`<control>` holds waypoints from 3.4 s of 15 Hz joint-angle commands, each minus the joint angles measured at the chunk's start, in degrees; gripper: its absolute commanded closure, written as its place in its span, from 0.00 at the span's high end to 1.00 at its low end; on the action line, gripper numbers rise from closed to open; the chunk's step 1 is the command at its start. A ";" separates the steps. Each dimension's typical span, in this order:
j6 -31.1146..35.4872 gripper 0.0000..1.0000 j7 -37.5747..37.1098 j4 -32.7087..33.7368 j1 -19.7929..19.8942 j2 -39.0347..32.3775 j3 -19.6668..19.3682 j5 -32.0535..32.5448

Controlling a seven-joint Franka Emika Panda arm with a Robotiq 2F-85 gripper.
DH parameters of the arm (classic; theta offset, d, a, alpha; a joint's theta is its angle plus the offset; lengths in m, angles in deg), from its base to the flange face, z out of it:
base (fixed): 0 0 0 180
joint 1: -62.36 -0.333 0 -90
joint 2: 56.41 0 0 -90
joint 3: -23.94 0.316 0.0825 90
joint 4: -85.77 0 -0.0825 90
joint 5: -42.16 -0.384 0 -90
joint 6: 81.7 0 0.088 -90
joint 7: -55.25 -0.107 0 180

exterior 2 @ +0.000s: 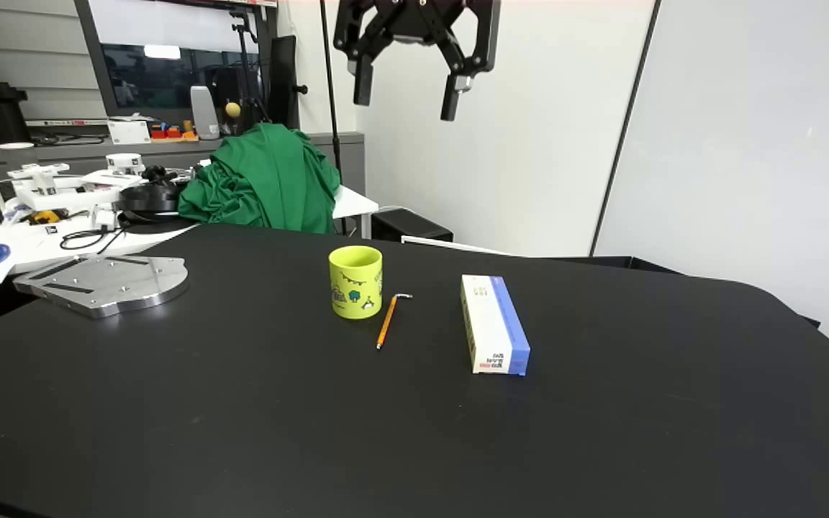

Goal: Put the orange object into the mug, then on top of the box then back into the mug.

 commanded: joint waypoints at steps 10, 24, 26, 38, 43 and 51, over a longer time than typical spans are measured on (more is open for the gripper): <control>24.83 1.00 -8.88 10.37 -1.72 -24.30 4.63 -1.18; 21.69 1.00 -11.91 5.42 -0.74 -25.77 4.44 -2.35; 22.61 1.00 -11.76 3.71 -0.56 -25.61 4.00 -1.69; 25.97 1.00 -11.16 -0.04 -0.56 -27.46 3.69 0.77; 26.00 1.00 -11.15 -0.06 -0.61 -27.46 3.67 1.14; 29.95 1.00 -10.82 0.51 -0.89 -31.26 4.24 0.99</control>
